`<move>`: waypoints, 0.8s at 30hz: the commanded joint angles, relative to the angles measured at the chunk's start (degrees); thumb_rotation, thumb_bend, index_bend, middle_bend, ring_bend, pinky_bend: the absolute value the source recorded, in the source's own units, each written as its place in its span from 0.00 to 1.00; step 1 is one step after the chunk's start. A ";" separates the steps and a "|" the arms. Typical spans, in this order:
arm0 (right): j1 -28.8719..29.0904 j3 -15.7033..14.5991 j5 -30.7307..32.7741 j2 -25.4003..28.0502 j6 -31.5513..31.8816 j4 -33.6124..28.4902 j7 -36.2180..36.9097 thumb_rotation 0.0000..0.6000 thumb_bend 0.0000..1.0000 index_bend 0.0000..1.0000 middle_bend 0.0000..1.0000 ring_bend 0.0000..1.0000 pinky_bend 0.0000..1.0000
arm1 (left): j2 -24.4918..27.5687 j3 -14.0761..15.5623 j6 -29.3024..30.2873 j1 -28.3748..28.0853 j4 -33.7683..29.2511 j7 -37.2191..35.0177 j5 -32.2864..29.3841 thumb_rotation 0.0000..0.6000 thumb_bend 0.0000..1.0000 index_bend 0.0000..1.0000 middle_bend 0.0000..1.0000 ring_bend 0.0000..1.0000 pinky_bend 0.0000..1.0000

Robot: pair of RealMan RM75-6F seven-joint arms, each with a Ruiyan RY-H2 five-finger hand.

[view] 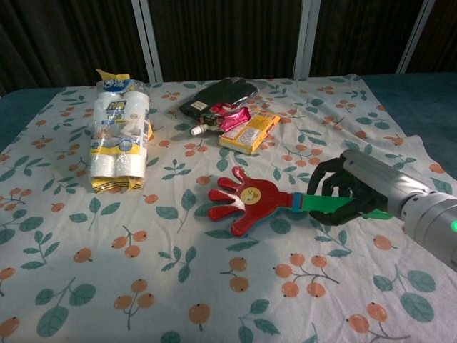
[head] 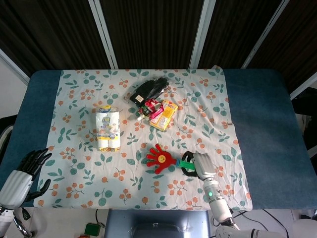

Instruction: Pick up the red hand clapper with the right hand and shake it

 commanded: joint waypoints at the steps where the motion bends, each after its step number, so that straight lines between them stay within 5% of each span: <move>1: -0.56 1.40 1.91 2.00 -4.09 -2.97 6.95 1.00 0.53 0.85 0.77 0.81 0.88 | -0.04 -0.06 -0.07 -0.01 0.05 0.07 -0.10 1.00 0.44 0.00 0.00 0.00 0.07; 6: -1.53 2.55 -2.59 5.96 -8.91 -5.67 20.60 1.00 0.55 0.82 0.78 0.83 0.90 | -0.15 -0.24 -0.92 -0.20 -0.24 0.77 -0.73 1.00 0.44 0.00 0.00 0.00 0.07; 12: -2.37 1.89 -19.51 12.20 -10.91 -8.66 46.10 1.00 0.57 0.81 0.80 0.86 0.94 | -0.45 -0.41 -1.83 -0.40 -0.62 2.18 -1.27 1.00 0.44 0.00 0.00 0.00 0.07; 17: -2.72 -0.85 -38.10 17.47 0.17 -7.73 71.84 1.00 0.60 0.80 0.80 0.87 0.95 | -0.62 -0.50 -2.67 -0.58 -1.02 3.15 -1.74 1.00 0.44 0.00 0.00 0.00 0.07; 24: -6.59 -0.64 -41.34 17.37 19.41 -5.58 86.54 1.00 0.62 0.78 0.80 0.88 0.98 | -0.70 -0.85 -3.60 -0.79 -1.38 3.76 -2.72 1.00 0.44 0.00 0.00 0.00 0.07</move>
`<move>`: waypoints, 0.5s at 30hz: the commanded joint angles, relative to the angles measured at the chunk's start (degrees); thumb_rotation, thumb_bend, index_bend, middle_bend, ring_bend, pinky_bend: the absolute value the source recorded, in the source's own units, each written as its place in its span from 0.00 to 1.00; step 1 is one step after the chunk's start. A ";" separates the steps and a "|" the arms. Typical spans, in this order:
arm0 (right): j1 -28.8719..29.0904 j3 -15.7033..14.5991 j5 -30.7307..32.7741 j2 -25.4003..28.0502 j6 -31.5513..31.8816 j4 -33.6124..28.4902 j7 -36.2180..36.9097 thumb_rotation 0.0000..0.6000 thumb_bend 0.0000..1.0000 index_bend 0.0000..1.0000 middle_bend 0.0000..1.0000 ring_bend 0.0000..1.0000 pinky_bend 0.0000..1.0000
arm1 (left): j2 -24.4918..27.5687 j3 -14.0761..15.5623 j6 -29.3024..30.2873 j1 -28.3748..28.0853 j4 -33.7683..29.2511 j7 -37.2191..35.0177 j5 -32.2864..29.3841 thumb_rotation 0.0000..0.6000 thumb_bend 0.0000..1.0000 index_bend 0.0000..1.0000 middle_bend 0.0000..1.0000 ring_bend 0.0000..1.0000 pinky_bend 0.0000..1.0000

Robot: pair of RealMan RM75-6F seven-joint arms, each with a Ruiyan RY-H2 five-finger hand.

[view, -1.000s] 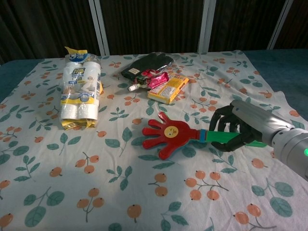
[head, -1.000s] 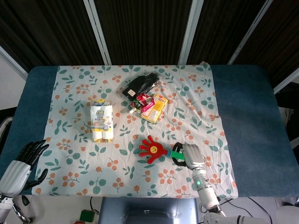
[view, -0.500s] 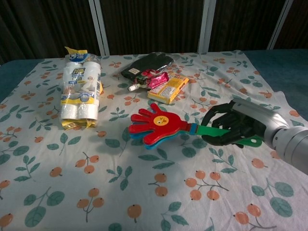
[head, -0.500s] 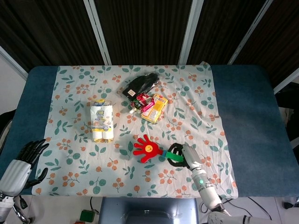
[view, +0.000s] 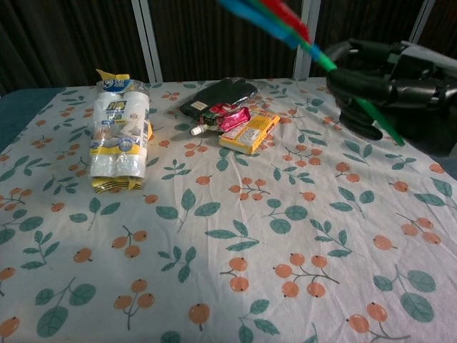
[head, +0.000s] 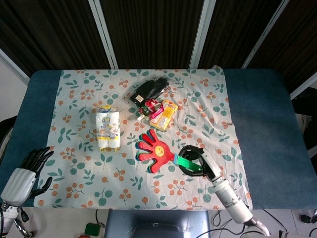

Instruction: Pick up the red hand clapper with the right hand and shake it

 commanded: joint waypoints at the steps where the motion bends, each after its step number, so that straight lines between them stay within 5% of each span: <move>1: -3.41 -0.16 -6.52 1.54 16.33 1.66 11.02 1.00 0.62 0.78 0.80 0.88 0.98 | -0.06 -0.09 -0.24 -0.09 -0.03 0.15 -0.17 1.00 0.44 0.00 0.00 0.00 0.07; 6: -1.40 -0.62 -3.96 -0.06 12.58 2.68 3.65 1.00 0.62 0.78 0.80 0.88 0.98 | -0.15 -0.08 -0.57 -0.19 -0.18 0.55 -0.24 1.00 0.44 0.00 0.00 0.00 0.07; 11: 5.15 -4.34 -5.49 2.64 -0.52 4.15 -4.80 1.00 0.62 0.78 0.81 0.89 0.99 | -0.03 -0.04 0.01 0.07 -0.18 0.32 -0.05 1.00 0.44 0.00 0.00 0.00 0.07; 15: 7.48 -3.94 4.52 2.80 -12.62 2.99 -26.92 1.00 0.62 0.78 0.81 0.89 1.00 | 0.11 -0.11 0.22 0.08 -0.05 -0.29 -0.03 1.00 0.44 0.00 0.00 0.00 0.07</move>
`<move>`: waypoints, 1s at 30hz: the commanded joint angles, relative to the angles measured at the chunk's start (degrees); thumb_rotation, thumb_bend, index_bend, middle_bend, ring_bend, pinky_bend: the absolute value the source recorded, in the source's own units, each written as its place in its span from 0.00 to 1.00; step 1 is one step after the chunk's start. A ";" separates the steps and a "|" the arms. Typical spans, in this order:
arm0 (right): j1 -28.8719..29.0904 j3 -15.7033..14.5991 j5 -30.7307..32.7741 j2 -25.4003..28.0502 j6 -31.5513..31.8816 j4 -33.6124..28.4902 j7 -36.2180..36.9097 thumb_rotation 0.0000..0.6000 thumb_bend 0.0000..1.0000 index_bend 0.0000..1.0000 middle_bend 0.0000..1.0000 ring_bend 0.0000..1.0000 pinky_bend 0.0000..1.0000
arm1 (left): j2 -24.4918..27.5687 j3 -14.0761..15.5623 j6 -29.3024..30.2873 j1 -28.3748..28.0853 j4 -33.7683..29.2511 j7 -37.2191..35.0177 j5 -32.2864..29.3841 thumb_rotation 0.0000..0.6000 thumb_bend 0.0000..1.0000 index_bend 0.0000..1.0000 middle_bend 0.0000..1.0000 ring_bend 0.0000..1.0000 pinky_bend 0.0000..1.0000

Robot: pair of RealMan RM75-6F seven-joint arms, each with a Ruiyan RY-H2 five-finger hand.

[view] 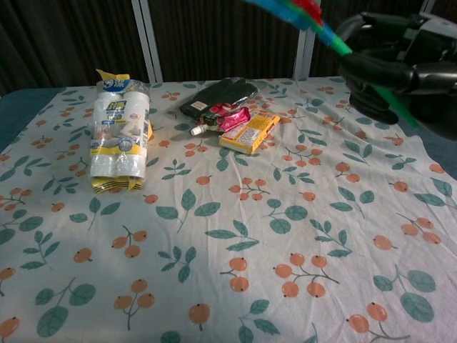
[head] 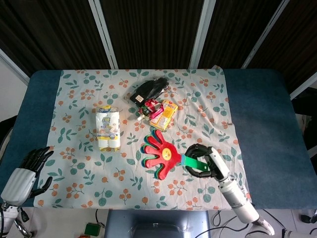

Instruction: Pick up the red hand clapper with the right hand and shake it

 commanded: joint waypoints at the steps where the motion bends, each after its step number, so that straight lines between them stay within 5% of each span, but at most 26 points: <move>1: 5.57 -1.45 11.45 1.67 -18.64 -1.28 -29.80 1.00 0.62 0.79 0.81 0.89 1.00 | 0.10 0.04 0.17 0.06 0.11 -0.32 0.10 1.00 0.44 0.00 0.00 0.00 0.07; 4: 5.60 -0.80 15.87 2.34 -19.66 -5.25 -34.58 1.00 0.62 0.79 0.81 0.89 0.99 | 0.13 0.02 0.32 0.07 0.22 -0.58 0.19 1.00 0.44 0.00 0.00 0.00 0.07; 8: 4.48 -0.06 12.99 3.47 -15.53 -10.04 -27.51 1.00 0.62 0.79 0.81 0.89 0.99 | 0.11 0.06 0.27 0.08 0.19 -0.40 0.24 1.00 0.44 0.00 0.00 0.00 0.07; 13: 1.12 -0.71 -0.32 3.94 -0.34 -11.61 -5.90 1.00 0.62 0.79 0.81 0.89 0.98 | -0.11 0.10 0.20 0.12 0.10 0.27 0.30 1.00 0.44 0.00 0.00 0.00 0.07; 17: -2.14 -1.22 -4.08 3.13 10.40 -10.35 -1.87 1.00 0.62 0.78 0.81 0.89 0.99 | -0.14 0.10 0.08 0.14 -0.10 0.74 0.23 1.00 0.44 0.00 0.00 0.00 0.07; 21: -4.76 1.32 -2.06 -0.93 20.07 -7.53 3.61 1.00 0.62 0.77 0.81 0.88 0.99 | -0.19 0.03 -0.23 0.09 -0.23 1.04 -0.02 1.00 0.44 0.00 0.00 0.00 0.07; 26: -3.42 1.56 2.04 -0.91 17.66 -5.29 12.38 1.00 0.62 0.76 0.81 0.88 0.99 | -0.35 -0.10 -0.89 -0.09 -0.36 1.63 -0.46 1.00 0.44 0.00 0.00 0.00 0.07; 30: -0.21 1.17 3.46 -2.64 10.60 -1.53 1.24 1.00 0.62 0.76 0.81 0.87 0.98 | -0.46 -0.16 -1.33 -0.20 -0.39 1.96 -0.73 1.00 0.44 0.00 0.00 0.00 0.07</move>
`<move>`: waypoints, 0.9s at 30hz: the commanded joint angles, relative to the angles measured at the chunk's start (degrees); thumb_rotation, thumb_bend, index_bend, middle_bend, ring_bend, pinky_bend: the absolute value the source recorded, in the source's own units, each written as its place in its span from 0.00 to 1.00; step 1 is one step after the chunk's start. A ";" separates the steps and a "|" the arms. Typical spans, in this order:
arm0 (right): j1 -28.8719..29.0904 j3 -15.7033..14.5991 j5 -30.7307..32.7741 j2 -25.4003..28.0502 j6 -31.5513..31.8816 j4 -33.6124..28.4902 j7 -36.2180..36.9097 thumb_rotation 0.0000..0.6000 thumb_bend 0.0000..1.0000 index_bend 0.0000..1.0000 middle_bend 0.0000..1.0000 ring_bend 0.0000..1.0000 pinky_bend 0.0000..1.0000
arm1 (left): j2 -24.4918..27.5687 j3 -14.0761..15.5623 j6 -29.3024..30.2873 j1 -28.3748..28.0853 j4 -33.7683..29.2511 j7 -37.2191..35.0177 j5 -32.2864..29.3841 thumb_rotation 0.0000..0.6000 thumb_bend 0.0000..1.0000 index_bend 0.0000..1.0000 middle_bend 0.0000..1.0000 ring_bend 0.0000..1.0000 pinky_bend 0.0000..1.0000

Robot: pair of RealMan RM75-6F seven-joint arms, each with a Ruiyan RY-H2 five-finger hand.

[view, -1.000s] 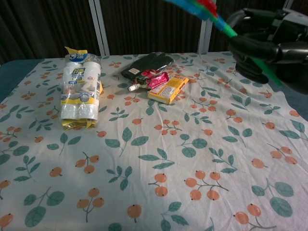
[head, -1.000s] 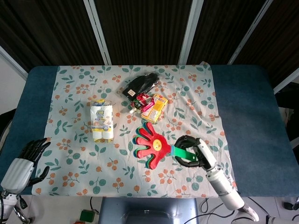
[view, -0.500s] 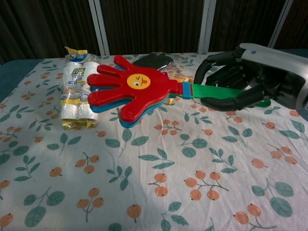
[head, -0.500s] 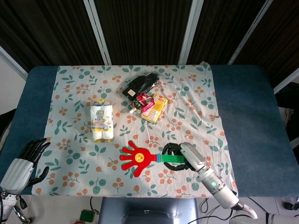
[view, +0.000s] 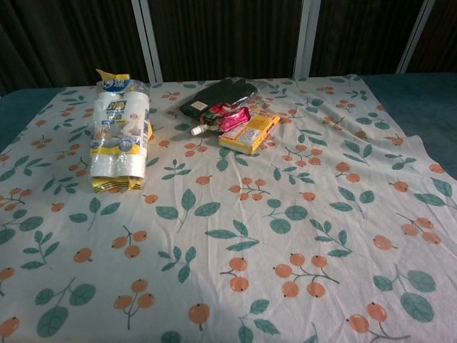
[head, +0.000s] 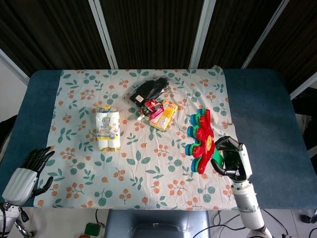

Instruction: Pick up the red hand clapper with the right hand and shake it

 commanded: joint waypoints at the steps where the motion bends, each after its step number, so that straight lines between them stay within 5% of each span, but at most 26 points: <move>1: 3.09 -0.10 1.69 -2.18 -11.37 4.44 -7.67 1.00 0.62 0.76 0.81 0.87 0.98 | -0.06 -0.05 -0.28 -0.07 0.04 0.07 -0.23 1.00 0.44 0.00 0.00 0.00 0.07; 5: 7.24 0.64 3.32 -2.41 -19.06 6.27 -18.69 1.00 0.62 0.76 0.81 0.87 0.98 | 0.02 -0.12 -1.06 -0.35 -0.03 -0.13 -0.67 1.00 0.44 0.00 0.00 0.00 0.07; 7: 8.88 2.34 8.27 -5.91 -22.94 10.79 -29.37 1.00 0.62 0.76 0.81 0.87 0.98 | 0.13 -0.06 -1.09 -0.37 -0.08 -0.27 -0.61 1.00 0.44 0.00 0.00 0.00 0.07; 12: 12.08 1.69 18.91 -3.67 -35.82 8.46 -44.27 1.00 0.62 0.77 0.81 0.87 0.95 | 0.28 0.07 -0.97 -0.34 -0.09 -0.43 -0.38 1.00 0.44 0.00 0.00 0.00 0.07; 27: 14.26 -0.61 29.21 -5.75 -41.22 8.06 -61.64 1.00 0.62 0.77 0.81 0.85 0.91 | 0.41 0.21 -1.19 -0.42 -0.37 -0.41 -0.29 1.00 0.44 0.00 0.00 0.00 0.07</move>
